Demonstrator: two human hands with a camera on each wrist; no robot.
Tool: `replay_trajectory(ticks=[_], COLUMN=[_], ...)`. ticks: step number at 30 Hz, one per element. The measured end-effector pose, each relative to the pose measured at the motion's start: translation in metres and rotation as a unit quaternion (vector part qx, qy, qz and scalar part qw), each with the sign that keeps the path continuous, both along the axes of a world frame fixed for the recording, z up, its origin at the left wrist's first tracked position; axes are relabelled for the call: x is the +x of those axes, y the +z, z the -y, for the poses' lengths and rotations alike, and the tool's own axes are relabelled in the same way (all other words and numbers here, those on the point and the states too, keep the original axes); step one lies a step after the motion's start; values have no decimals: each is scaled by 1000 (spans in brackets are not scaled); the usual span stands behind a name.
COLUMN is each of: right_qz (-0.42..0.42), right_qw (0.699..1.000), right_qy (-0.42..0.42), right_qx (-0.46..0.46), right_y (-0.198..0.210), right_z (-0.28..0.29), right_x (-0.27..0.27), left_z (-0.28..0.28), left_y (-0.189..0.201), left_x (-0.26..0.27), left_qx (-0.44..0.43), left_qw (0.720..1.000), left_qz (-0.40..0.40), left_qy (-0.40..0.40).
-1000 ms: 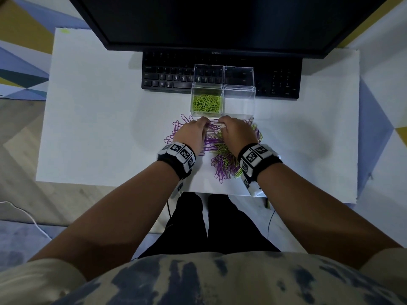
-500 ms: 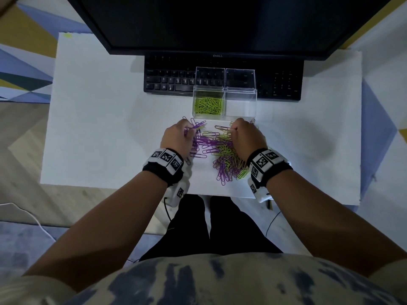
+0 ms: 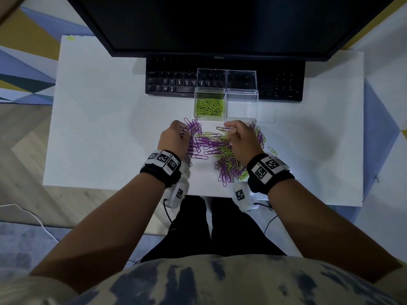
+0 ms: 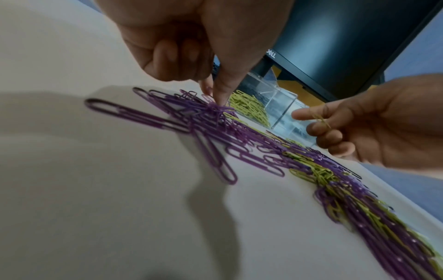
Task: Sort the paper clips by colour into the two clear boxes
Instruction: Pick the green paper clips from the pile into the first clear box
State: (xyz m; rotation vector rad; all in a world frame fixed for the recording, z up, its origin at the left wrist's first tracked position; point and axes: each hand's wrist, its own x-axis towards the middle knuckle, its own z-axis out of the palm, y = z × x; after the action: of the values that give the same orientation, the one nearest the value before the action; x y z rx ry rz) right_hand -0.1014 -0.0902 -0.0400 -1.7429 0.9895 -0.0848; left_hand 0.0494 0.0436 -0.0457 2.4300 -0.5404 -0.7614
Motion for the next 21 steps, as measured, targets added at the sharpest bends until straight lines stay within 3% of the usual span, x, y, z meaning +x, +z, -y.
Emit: replay_trajectory(ticks=[3, 5, 8, 12, 17, 21], right_qz=[26, 33, -34, -75, -102, -101], right_qw=[987, 978, 998, 985, 983, 980], right_qy=[-75, -100, -36, 105, 77, 92], right_qx=[142, 178, 41, -117, -135, -145], right_y=[5, 8, 3, -8, -8, -7], right_z=[3, 5, 6, 5, 9, 8], right_x=[5, 8, 12, 12, 10, 10], left_z=[1, 3, 7, 11, 11, 9], left_y=[2, 4, 5, 6, 7, 6], left_x=[-4, -7, -8, -7, -2, 0], left_qx=[3, 9, 15, 21, 29, 41], left_qw=[999, 996, 992, 990, 997, 996], left_qz=[38, 61, 69, 77, 37, 31], left_qy=[-36, -72, -102, -119, -66, -80])
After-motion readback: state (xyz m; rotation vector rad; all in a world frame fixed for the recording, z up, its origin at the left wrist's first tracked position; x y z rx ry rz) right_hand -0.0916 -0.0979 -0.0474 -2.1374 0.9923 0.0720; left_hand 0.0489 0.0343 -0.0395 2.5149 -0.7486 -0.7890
